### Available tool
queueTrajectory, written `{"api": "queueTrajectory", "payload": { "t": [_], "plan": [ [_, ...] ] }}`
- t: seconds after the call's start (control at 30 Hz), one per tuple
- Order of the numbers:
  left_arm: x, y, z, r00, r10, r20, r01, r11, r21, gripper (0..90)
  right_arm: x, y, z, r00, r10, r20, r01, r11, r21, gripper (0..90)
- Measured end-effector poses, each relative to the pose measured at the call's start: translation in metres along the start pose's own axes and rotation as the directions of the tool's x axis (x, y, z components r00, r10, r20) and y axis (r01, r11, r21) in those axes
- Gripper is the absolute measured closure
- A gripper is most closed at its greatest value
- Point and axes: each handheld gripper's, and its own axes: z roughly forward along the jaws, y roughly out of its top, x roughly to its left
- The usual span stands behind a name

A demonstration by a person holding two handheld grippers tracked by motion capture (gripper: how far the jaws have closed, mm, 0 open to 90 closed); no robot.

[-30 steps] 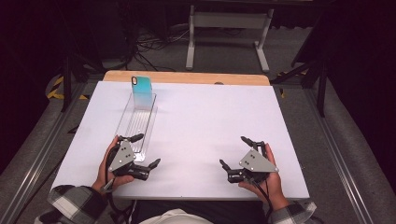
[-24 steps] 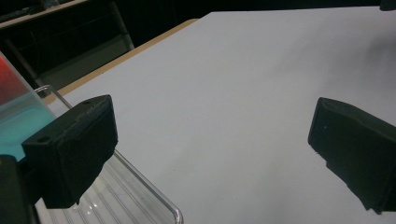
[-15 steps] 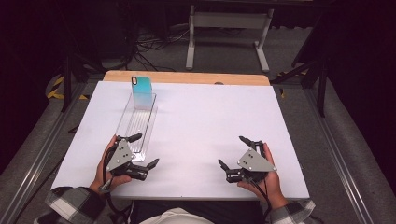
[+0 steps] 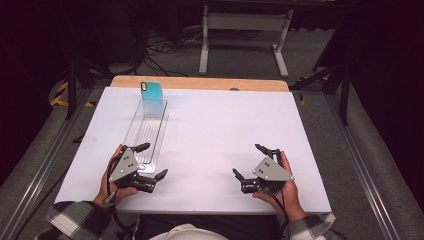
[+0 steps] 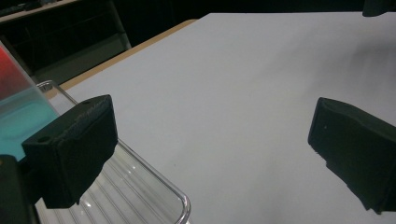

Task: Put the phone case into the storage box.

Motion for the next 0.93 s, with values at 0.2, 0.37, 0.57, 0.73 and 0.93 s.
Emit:
{"api": "queueTrajectory", "payload": {
  "t": [0.2, 0.37, 0.57, 0.73, 0.93],
  "plan": [
    [-0.0015, 0.0005, -0.0006, 0.9999, 0.011, -0.007, -0.011, 0.9999, 0.008, 2.1, 0.0005, -0.0004, -0.0002, 0.9999, -0.011, -0.004, 0.011, 1.0, -0.001, 3.1],
    [-0.0025, 0.0009, 0.0007, 1.0, 0.009, 0.0, -0.009, 0.9999, 0.009, 2.4, 0.0002, -0.0007, -0.0017, 0.9999, -0.011, -0.003, 0.011, 1.0, -0.001, 3.1],
    [-0.0019, 0.0006, 0.0011, 0.9999, 0.011, 0.0, -0.011, 0.9998, 0.013, 2.4, 0.0006, -0.0006, -0.0025, 0.9999, -0.011, -0.001, 0.011, 1.0, 0.0, 3.1],
    [-0.0013, 0.0013, 0.0024, 0.9999, 0.015, 0.003, -0.015, 0.9998, 0.01, 2.5, -0.0002, -0.0021, -0.0012, 0.9999, -0.01, -0.006, 0.01, 1.0, 0.008, 3.1],
    [-0.0009, 0.0011, 0.0034, 1.0, 0.006, 0.005, -0.006, 0.9998, 0.019, 2.6, -0.0017, -0.0033, -0.0004, 1.0, -0.003, -0.009, 0.003, 1.0, 0.012, 3.1]
  ]
}}
